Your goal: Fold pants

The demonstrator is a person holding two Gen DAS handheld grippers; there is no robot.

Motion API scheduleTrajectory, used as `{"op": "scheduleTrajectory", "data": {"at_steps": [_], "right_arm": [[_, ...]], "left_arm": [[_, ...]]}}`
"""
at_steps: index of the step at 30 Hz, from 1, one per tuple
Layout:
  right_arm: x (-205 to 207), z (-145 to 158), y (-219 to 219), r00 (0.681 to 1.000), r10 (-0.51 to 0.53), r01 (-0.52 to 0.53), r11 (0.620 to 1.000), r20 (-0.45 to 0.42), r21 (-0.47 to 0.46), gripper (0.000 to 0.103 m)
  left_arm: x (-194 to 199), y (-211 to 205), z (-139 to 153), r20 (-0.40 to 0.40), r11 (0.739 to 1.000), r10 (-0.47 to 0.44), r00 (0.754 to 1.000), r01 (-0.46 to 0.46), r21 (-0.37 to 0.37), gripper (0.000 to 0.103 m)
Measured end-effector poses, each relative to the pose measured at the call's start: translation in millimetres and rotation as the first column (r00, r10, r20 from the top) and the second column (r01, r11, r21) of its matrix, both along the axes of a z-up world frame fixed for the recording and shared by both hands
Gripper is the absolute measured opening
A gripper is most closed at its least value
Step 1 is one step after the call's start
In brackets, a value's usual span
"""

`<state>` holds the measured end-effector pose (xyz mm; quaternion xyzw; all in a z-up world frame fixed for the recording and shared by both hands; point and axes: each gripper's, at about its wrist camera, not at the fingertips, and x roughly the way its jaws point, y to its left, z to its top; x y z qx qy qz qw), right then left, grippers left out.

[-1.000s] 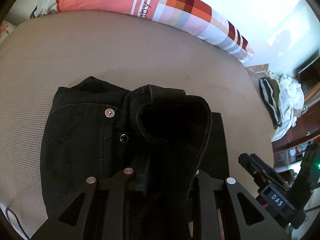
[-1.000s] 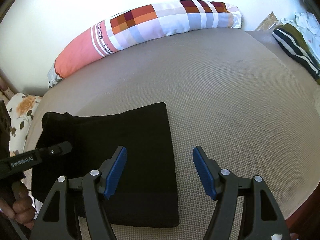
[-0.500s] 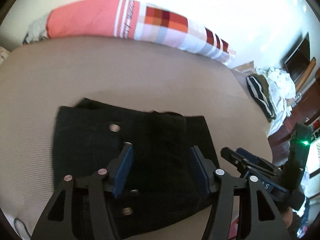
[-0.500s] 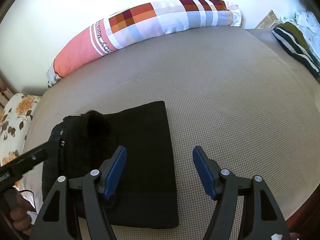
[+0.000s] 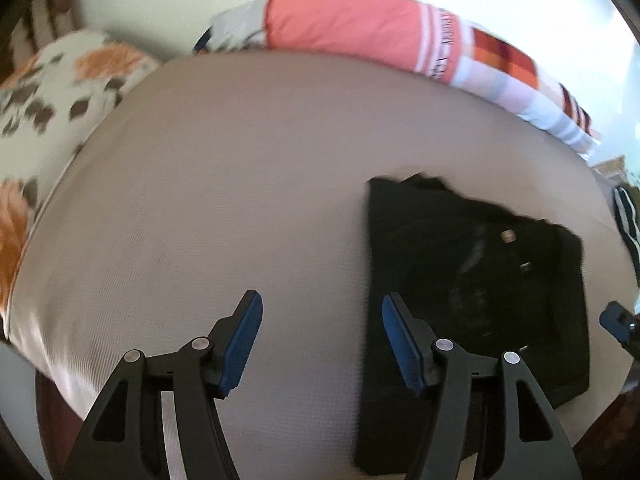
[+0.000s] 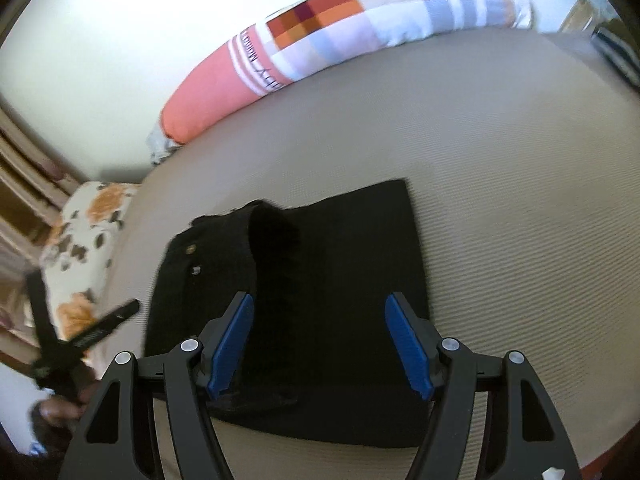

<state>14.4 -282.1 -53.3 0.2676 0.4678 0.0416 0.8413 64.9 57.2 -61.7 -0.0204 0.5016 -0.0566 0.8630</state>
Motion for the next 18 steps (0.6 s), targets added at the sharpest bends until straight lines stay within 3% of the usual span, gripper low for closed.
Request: {"op": "scheduleTrajectory", "data": {"at_steps": [4, 10, 18], "right_arm": [[12.4, -11.6, 6.1, 0.996, 0.061, -0.055, 0.993, -0.057, 0.107, 0.066], [32.0, -31.4, 14.9, 0.985, 0.12, -0.103, 0.985, -0.122, 0.139, 0.066], [53.1, -46.0, 17.2, 0.986, 0.155, -0.141, 0.973, -0.061, 0.183, 0.065]], "left_arm": [[-3.1, 11.7, -13.7, -0.039, 0.999, 0.01, 0.999, -0.012, -0.038, 0.063], [-8.4, 7.2, -26.1, -0.069, 0.999, -0.015, 0.997, 0.012, -0.051, 0.063], [-6.3, 7.7, -39.1, -0.1, 0.999, -0.01, 0.995, 0.005, -0.05, 0.064]]}}
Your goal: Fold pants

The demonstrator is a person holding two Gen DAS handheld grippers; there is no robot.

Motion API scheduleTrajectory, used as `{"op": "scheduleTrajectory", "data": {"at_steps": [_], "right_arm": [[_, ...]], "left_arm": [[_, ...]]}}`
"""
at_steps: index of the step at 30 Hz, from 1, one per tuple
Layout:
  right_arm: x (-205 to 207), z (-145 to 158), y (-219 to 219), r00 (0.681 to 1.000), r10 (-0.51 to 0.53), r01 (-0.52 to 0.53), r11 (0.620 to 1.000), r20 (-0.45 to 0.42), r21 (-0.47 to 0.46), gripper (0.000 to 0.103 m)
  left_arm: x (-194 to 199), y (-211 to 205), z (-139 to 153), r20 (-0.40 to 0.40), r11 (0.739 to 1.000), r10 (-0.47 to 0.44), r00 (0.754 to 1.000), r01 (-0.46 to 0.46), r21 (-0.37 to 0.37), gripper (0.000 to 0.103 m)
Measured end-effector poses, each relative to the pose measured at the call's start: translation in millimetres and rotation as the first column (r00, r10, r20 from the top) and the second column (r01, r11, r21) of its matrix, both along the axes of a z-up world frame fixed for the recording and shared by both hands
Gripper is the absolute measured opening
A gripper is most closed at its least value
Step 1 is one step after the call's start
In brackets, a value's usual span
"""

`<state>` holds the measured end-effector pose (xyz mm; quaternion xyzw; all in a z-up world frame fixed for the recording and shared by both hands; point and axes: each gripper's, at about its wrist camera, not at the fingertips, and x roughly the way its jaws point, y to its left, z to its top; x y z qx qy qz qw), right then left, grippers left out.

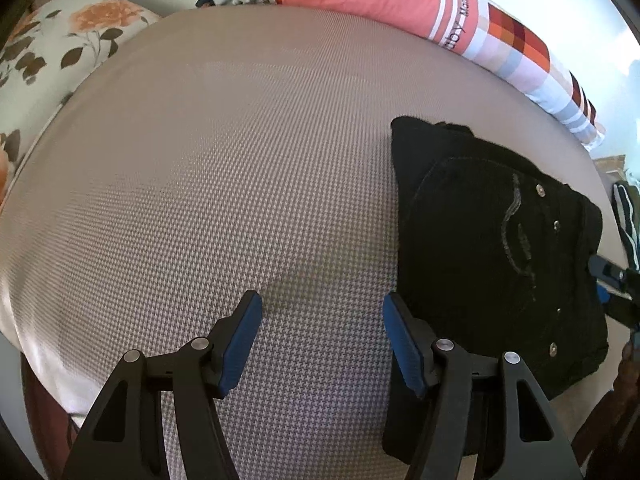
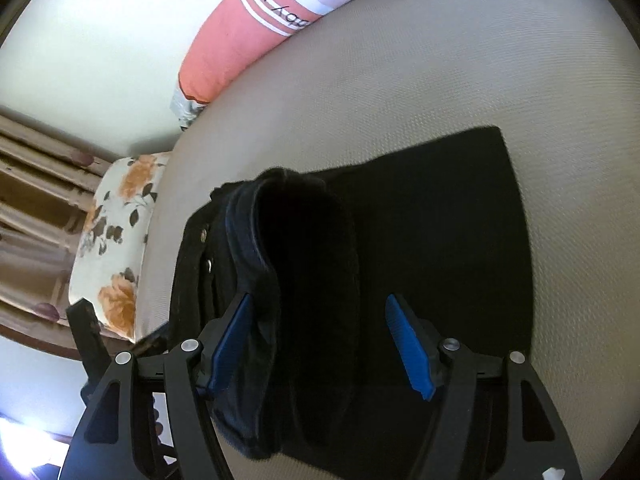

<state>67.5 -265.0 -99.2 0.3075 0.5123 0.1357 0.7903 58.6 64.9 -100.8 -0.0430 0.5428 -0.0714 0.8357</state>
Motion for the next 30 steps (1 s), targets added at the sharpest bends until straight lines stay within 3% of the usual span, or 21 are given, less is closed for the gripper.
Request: {"op": "scheduleTrajectory", "data": {"at_steps": [2, 6, 9, 14, 22, 30], "right_arm": [[8.0, -3.6, 3.2, 1.0, 0.023, -0.023, 0.999, 0.005, 0.03, 0.056], [20.5, -5.2, 6.6, 0.999, 0.035, -0.036, 0.999, 0.033, 0.035, 0.054], [27.5, -8.1, 7.4, 0.999, 0.031, -0.033, 0.998, 0.034, 0.058, 0.045], [25.4, -4.2, 9.7, 0.999, 0.016, -0.018, 0.997, 0.034, 0.075, 0.019], [10.9, 44.4, 18.8, 0.997, 0.005, -0.003, 1.0, 0.081, -0.029, 0.012], [-10.0, 78.9, -4.2, 0.991, -0.04, 0.048, 0.997, 0.125, -0.06, 0.012]], "left_arm": [[-0.5, -1.0, -0.7, 0.007, 1.0, -0.004, 1.0, 0.004, 0.007, 0.065], [0.3, -3.7, -1.3, 0.009, 1.0, -0.007, 1.0, 0.006, 0.021, 0.065], [1.1, -4.0, -2.2, 0.01, 1.0, -0.004, 1.0, 0.004, 0.023, 0.065], [2.2, -4.5, -2.7, 0.01, 1.0, 0.0, 1.0, -0.001, 0.025, 0.065], [8.4, -4.8, -1.6, -0.005, 1.0, 0.013, 1.0, -0.013, 0.011, 0.065], [14.8, -19.9, 19.2, 0.054, 0.999, -0.02, 0.998, 0.022, -0.038, 0.065]]}}
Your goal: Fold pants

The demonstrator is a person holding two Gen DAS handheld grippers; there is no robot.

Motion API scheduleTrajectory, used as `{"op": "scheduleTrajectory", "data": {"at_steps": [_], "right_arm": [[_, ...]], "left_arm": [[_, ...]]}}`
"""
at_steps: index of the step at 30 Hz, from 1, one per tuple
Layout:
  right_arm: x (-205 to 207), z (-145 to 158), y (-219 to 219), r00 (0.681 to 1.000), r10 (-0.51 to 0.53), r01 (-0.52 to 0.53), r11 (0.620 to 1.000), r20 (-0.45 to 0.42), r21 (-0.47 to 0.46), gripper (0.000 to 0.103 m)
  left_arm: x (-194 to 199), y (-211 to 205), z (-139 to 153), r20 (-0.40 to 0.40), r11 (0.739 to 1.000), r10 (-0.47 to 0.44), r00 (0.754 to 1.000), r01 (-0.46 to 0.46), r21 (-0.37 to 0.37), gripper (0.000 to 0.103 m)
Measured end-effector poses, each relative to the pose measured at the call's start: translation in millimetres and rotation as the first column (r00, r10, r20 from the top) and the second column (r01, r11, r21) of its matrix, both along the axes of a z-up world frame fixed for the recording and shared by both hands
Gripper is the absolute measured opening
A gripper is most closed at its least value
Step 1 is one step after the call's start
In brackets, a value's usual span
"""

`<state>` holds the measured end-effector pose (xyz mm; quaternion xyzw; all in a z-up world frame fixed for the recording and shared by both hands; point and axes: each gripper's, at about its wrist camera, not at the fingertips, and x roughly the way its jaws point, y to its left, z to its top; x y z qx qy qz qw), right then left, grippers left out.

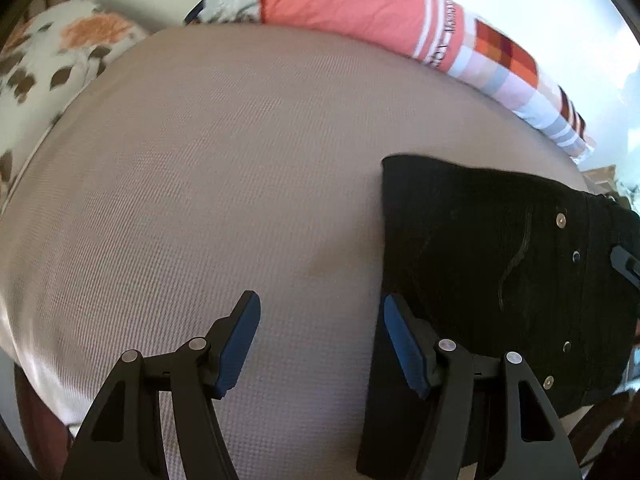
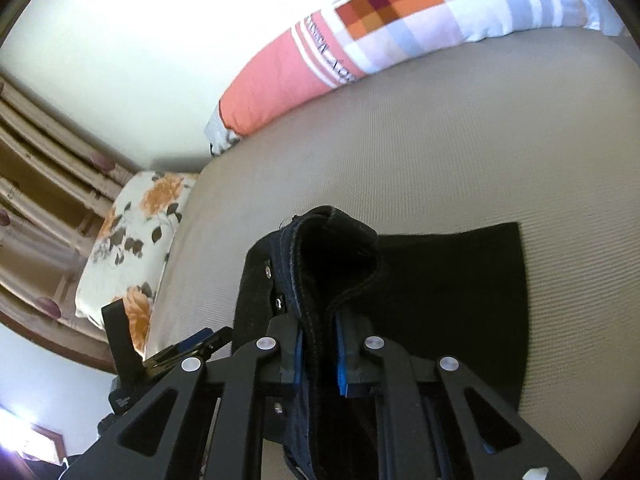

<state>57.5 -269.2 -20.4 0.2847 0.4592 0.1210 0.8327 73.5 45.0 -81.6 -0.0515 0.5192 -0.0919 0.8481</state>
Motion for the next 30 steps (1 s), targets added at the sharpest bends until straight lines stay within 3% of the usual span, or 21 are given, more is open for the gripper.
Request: {"op": "scheduleTrajectory", "data": {"at_steps": [4, 8, 10, 13, 19, 22, 30], "right_arm": [[-11.0, -9.5, -32.5, 0.995, -0.1, 0.1, 0.995, -0.024, -0.013, 0.011], [-14.1, -40.4, -60.9, 0.982, -0.165, 0.165, 0.986, -0.094, -0.013, 0.011], [-11.1, -65.2, -64.2, 0.974, -0.178, 0.173, 0.984, -0.138, -0.047, 0.011], [-9.3, -77.3, -69.4, 0.971, -0.189, 0.184, 0.982, -0.145, -0.047, 0.016], [-7.9, -74.2, -65.8, 0.97, -0.191, 0.182, 0.981, -0.149, -0.067, 0.021], [-12.2, -71.0, -64.8, 0.966, -0.201, 0.189, 0.978, -0.161, -0.084, 0.024], [-40.1, -62.2, -60.5, 0.958, -0.215, 0.198, 0.975, -0.188, -0.101, 0.025]], "left_arm": [[5.8, -24.4, 12.5, 0.038, 0.998, -0.064, 0.997, 0.063, 0.018, 0.065], [8.0, -47.7, 18.2, 0.062, 0.992, -0.121, 0.991, 0.119, 0.034, 0.065], [10.8, -58.1, 12.2, 0.051, 0.989, -0.145, 0.988, 0.143, 0.047, 0.065], [14.7, -69.8, -4.6, 0.014, 0.983, -0.174, 0.985, 0.173, 0.066, 0.066], [17.4, -72.2, -17.3, 0.018, 0.977, -0.199, 0.98, 0.197, 0.078, 0.076], [18.5, -65.8, -18.6, -0.009, 0.983, -0.179, 0.984, 0.179, 0.037, 0.076], [0.4, -64.7, -16.3, -0.017, 0.986, -0.162, 0.987, 0.163, 0.024, 0.076]]}}
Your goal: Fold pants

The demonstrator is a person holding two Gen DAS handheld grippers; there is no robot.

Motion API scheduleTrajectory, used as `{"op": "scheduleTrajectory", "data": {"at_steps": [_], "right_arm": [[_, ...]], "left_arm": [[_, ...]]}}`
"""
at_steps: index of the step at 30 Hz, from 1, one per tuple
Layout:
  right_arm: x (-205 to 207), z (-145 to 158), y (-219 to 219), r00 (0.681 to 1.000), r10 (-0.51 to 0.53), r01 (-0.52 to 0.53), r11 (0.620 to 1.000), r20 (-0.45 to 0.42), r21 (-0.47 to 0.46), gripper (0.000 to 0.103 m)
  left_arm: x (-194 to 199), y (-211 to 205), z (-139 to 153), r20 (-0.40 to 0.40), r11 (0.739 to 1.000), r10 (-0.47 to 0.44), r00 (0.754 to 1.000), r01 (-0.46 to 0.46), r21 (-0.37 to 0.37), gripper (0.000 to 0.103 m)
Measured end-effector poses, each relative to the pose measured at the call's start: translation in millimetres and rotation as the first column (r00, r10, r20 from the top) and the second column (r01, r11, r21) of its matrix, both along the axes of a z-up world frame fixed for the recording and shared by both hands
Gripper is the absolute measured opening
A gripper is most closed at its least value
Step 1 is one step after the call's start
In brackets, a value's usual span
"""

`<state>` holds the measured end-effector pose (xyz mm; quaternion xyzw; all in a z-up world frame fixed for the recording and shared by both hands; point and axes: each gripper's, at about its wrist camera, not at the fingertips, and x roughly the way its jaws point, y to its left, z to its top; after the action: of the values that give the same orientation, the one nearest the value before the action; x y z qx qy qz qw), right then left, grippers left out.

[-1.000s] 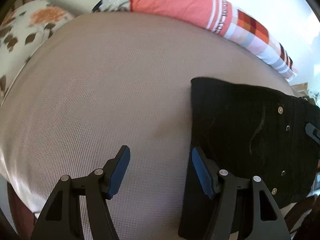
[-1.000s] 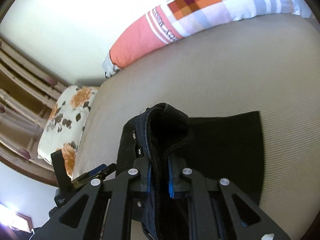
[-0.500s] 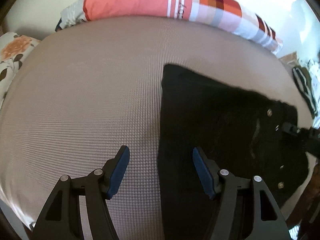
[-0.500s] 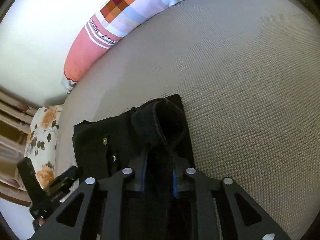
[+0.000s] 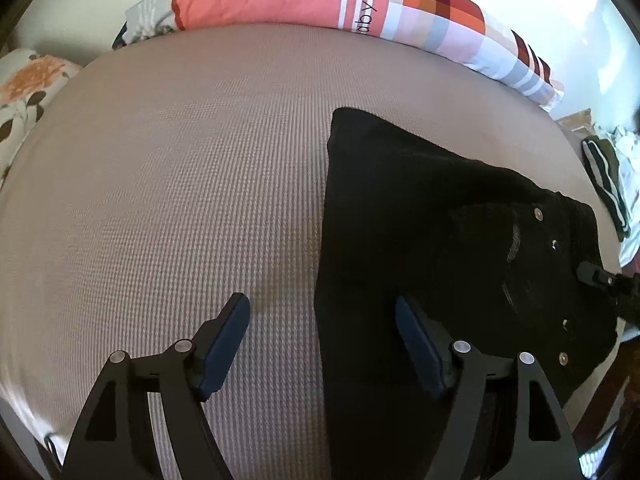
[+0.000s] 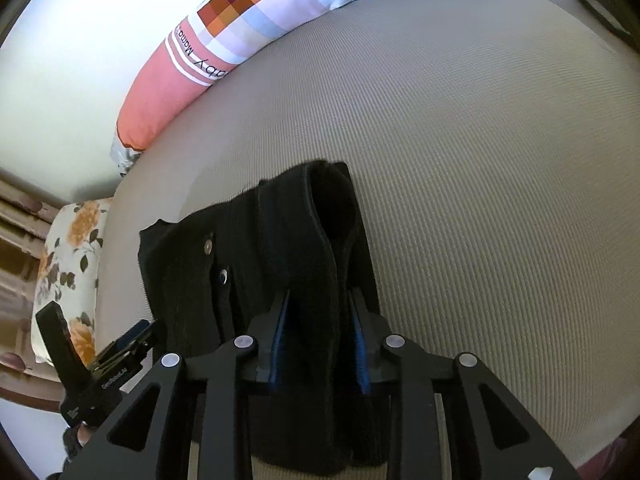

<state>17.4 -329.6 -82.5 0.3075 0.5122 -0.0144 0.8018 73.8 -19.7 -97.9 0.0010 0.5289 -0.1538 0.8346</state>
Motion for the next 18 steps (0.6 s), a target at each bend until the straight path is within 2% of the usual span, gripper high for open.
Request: {"op": "scheduleTrajectory", "data": {"at_steps": [12, 18], "right_arm": [[-20.1, 10.0, 13.5, 1.0, 0.018, -0.018, 0.999, -0.002, -0.046, 0.026], [-28.6, 13.9, 17.0, 1.0, 0.02, -0.02, 0.998, -0.002, -0.063, 0.03]], "left_arm": [[-28.0, -2.8, 0.6, -0.016, 1.0, -0.024, 1.0, 0.023, -0.015, 0.076], [-31.6, -1.3, 0.4, -0.019, 1.0, -0.024, 1.0, 0.024, -0.017, 0.076]]}}
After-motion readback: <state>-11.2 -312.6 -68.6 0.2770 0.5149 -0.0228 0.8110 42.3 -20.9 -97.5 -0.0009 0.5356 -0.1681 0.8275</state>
